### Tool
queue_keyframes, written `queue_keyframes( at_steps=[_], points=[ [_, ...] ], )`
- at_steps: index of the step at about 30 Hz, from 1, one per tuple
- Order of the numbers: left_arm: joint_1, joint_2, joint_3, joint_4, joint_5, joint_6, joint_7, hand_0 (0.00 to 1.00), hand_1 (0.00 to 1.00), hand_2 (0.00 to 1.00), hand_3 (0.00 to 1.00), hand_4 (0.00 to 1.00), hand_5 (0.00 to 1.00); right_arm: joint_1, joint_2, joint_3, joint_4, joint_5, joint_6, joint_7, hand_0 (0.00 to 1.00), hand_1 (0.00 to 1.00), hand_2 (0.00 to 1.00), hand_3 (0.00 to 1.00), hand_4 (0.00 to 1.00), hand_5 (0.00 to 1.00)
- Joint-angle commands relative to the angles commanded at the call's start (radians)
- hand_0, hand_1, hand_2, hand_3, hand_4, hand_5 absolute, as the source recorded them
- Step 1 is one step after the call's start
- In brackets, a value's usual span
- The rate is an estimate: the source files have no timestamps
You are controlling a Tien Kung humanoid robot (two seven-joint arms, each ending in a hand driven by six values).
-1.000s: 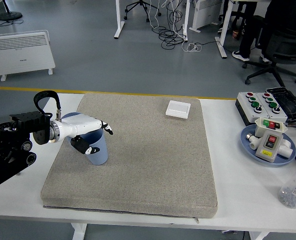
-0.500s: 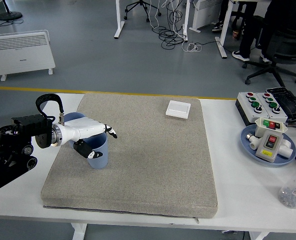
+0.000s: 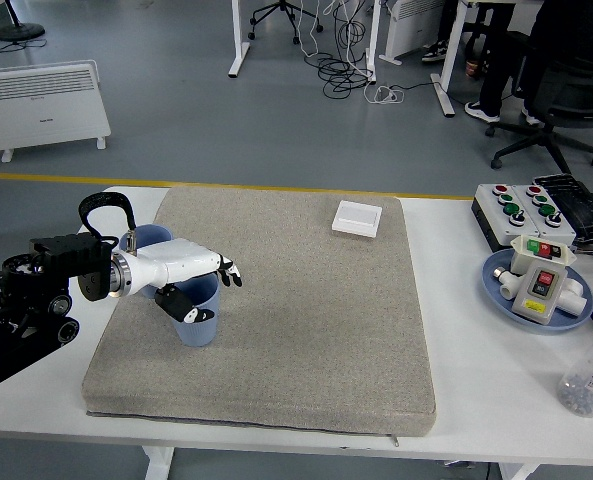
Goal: Push cup pick cup insert cup
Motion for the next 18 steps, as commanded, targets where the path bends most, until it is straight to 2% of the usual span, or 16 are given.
queue_keyframes(
  at_steps=[3, 4, 18],
  points=[
    [-0.001, 0.0, 0.0, -0.002, -0.001, -0.001, 0.001, 0.501, 0.607, 0.7, 0.723, 0.48, 0.002, 0.0, 0.0, 0.0, 0.0, 0.0, 0.0, 0.0, 0.753, 0.624, 0.608, 0.587, 0.118, 0.605],
    [-0.001, 0.0, 0.0, -0.002, -0.002, -0.001, 0.002, 0.491, 0.595, 0.656, 0.708, 0.463, 0.002, 0.0, 0.0, 0.0, 0.0, 0.0, 0.0, 0.001, 0.753, 0.624, 0.607, 0.587, 0.118, 0.604],
    [-0.006, 0.0, -0.004, -0.021, -0.002, -0.004, 0.008, 0.492, 0.59, 0.65, 0.696, 0.442, 0.002, 0.0, 0.0, 0.001, 0.0, 0.0, -0.003, 0.002, 0.752, 0.624, 0.604, 0.587, 0.12, 0.606]
  ],
)
